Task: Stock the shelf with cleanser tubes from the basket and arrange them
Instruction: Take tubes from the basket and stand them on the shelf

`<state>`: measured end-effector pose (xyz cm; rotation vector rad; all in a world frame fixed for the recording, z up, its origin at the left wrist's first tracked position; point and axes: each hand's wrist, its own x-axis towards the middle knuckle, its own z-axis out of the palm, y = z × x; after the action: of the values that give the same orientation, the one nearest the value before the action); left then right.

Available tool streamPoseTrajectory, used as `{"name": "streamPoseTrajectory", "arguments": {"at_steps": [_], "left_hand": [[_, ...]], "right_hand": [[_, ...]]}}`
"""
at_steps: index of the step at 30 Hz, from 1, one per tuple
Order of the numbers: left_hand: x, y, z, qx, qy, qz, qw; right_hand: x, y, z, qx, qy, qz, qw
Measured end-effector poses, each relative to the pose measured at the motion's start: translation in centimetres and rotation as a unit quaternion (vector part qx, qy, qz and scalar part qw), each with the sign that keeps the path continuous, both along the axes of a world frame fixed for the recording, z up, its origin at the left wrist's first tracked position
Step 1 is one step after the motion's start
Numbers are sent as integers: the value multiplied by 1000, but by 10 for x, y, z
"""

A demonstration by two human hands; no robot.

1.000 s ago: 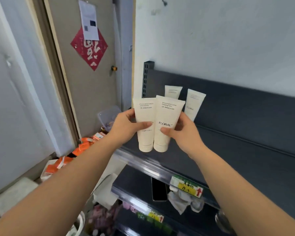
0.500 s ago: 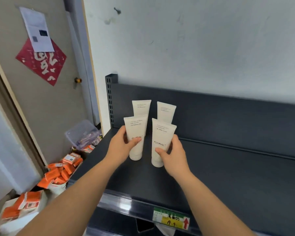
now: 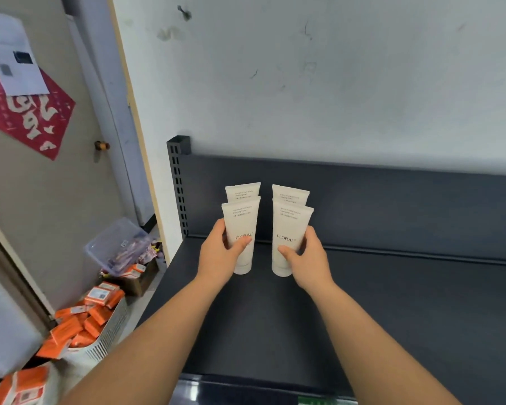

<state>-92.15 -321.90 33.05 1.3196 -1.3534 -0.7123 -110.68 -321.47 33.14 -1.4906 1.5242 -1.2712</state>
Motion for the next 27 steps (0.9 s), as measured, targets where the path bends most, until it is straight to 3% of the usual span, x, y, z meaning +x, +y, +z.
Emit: {"name": "streamPoseTrajectory", "arguments": {"at_steps": [3,8,12,16,22,27], "left_hand": [[1,-1,-1,8,-5,-2,1000],[7,4,-3,97,-74,-59,991],[10,28,-5,132,-161,-73,975],[10,55,-1,168,-285,-70,941],[5,110,5,186,-468,-59,862],[-5,163,7,212,-505,8,837]], "right_hand": [[3,5,1,23,-29,-2,999],[-4,10,-2,82,-29,11,996],[-15,25,-10,160,47,17,986],[-21,43,-6,153,158,51,974],[-27,84,9,89,400,187,893],[-38,107,15,35,491,249,834]]}}
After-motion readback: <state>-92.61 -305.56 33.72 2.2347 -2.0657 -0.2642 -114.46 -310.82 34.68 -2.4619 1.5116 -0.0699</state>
